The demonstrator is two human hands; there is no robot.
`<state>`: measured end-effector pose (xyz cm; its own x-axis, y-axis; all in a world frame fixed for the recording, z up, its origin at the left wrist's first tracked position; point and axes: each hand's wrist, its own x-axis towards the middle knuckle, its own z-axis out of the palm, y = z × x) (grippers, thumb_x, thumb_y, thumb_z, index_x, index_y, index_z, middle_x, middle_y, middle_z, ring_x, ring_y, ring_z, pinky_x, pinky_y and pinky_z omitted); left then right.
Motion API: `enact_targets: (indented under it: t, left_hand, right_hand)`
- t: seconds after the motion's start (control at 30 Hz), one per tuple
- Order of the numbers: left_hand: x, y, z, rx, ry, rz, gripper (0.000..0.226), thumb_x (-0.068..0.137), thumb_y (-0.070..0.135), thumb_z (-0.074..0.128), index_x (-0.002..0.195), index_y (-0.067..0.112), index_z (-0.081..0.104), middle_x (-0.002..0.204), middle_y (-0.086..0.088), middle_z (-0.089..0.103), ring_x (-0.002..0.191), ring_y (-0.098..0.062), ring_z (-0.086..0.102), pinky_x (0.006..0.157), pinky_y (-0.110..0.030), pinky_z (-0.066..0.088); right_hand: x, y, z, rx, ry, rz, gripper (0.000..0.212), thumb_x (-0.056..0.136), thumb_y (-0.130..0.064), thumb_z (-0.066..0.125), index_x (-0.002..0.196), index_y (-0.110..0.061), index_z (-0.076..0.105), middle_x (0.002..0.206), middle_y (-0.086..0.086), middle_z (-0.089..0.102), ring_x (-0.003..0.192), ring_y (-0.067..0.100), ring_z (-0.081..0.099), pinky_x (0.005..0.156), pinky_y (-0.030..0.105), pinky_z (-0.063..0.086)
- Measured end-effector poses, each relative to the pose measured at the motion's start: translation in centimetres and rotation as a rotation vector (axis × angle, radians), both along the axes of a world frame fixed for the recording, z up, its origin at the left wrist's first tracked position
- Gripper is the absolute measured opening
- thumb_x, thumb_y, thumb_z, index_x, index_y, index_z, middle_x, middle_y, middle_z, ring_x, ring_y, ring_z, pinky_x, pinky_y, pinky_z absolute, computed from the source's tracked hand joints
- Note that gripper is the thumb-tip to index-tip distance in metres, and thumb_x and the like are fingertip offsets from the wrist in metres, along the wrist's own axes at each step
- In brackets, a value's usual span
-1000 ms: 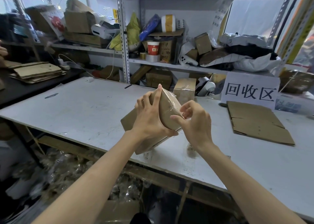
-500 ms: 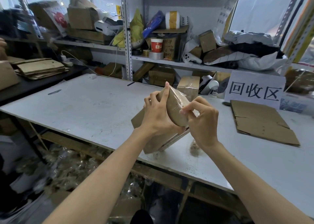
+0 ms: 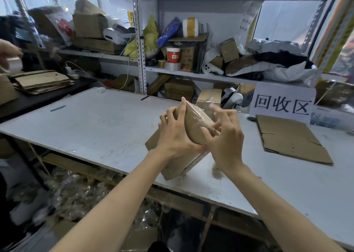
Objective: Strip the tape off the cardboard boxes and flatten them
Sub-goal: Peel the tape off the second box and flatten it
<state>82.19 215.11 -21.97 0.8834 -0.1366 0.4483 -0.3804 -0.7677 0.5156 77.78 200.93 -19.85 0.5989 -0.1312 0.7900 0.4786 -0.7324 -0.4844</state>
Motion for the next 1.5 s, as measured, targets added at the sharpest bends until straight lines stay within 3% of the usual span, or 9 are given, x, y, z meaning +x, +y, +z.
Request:
enact_targets:
  t: [0.07,0.27,0.5,0.63,0.8,1.0,1.2,1.37,1.5]
  left_hand:
    - [-0.2,-0.2,0.1,0.006,-0.002,0.009,0.152,0.033,0.090,0.064,0.153,0.037,-0.013,0.139,0.002,0.020,0.117,-0.018,0.022,0.105,-0.046,0.035]
    - [-0.5,-0.7,0.1,0.018,-0.015,0.008,0.152,0.031,0.091,0.058,0.153,0.036,-0.013,0.141,-0.001,0.020,0.118,-0.019,0.022,0.104,-0.044,0.034]
    - [-0.5,-1.0,0.0,0.041,-0.026,-0.011,0.149,0.034,0.090,0.058,0.154,0.036,-0.012,0.139,-0.002,0.022,0.117,-0.023,0.026,0.105,-0.047,0.037]
    - [-0.5,-1.5,0.1,0.014,-0.020,0.001,0.149,0.033,0.089,0.060,0.154,0.038,-0.010,0.135,-0.002,0.025,0.115,-0.023,0.026,0.102,-0.048,0.039]
    - [1.1,0.8,0.1,-0.127,0.067,0.069,0.149,0.040,0.084,0.074,0.156,0.032,-0.005,0.133,-0.003,0.027,0.117,-0.025,0.026,0.107,-0.049,0.039]
    - [1.8,2.2,0.2,-0.326,0.044,0.035,0.117,0.047,0.072,0.080,0.142,0.063,0.013,0.132,-0.008,0.027,0.113,-0.023,0.024,0.093,-0.039,0.035]
    - [1.9,3.0,-0.9,-0.345,0.028,-0.080,0.098,0.053,0.039,0.093,0.129,0.045,0.030,0.130,-0.004,0.027,0.122,-0.024,0.036,0.097,-0.029,0.043]
    - [1.1,3.1,-1.3,-0.339,0.030,-0.180,0.106,0.040,0.054,0.082,0.128,0.034,0.027,0.132,-0.002,0.023,0.120,-0.014,0.034,0.103,-0.021,0.041]
    - [0.8,3.1,-1.1,-0.310,0.030,-0.226,0.105,0.043,0.042,0.087,0.127,0.033,0.025,0.132,-0.002,0.022,0.126,-0.016,0.033,0.101,-0.014,0.039]
  right_hand:
    - [0.2,-0.3,1.0,-0.040,-0.013,0.033,0.074,0.072,-0.006,0.078,0.137,-0.023,0.048,0.111,0.006,0.051,0.075,0.009,0.059,0.064,0.020,0.055]
    - [0.5,-0.2,1.0,-0.173,0.098,0.015,0.009,0.084,-0.014,0.071,0.091,-0.010,0.074,0.088,0.003,0.061,0.076,0.020,0.058,0.063,0.039,0.051]
    - [0.5,-0.6,0.5,-0.290,0.012,-0.045,0.011,0.085,-0.011,0.069,0.075,-0.011,0.064,0.088,-0.002,0.057,0.070,0.015,0.052,0.047,0.028,0.043]
    - [0.7,-1.5,0.3,-0.086,0.104,0.162,0.016,0.082,0.007,0.063,0.075,-0.007,0.063,0.091,-0.005,0.051,0.081,0.017,0.055,0.063,0.042,0.051]
    - [-0.7,-2.5,-0.3,0.028,0.156,0.317,0.015,0.086,0.010,0.056,0.079,-0.003,0.057,0.092,0.004,0.058,0.085,0.010,0.055,0.074,0.019,0.048]
    - [0.0,-4.0,1.3,0.227,0.100,0.247,0.013,0.088,-0.003,0.060,0.077,-0.009,0.055,0.066,-0.001,0.054,0.058,0.005,0.051,0.055,0.018,0.042]
    - [1.0,-4.7,0.1,0.176,0.142,0.071,0.015,0.082,-0.010,0.072,0.088,-0.014,0.058,0.102,0.000,0.055,0.061,0.019,0.066,0.061,0.032,0.057]
    - [1.4,-4.5,-0.2,0.115,0.289,0.031,0.082,0.075,-0.009,0.077,0.145,-0.024,0.038,0.121,-0.004,0.050,0.101,0.016,0.058,0.086,0.025,0.051]
    - [1.4,-3.4,0.3,0.292,0.440,0.182,0.039,0.076,-0.029,0.049,0.098,-0.008,0.074,0.093,0.004,0.073,0.093,0.024,0.065,0.074,0.033,0.054]
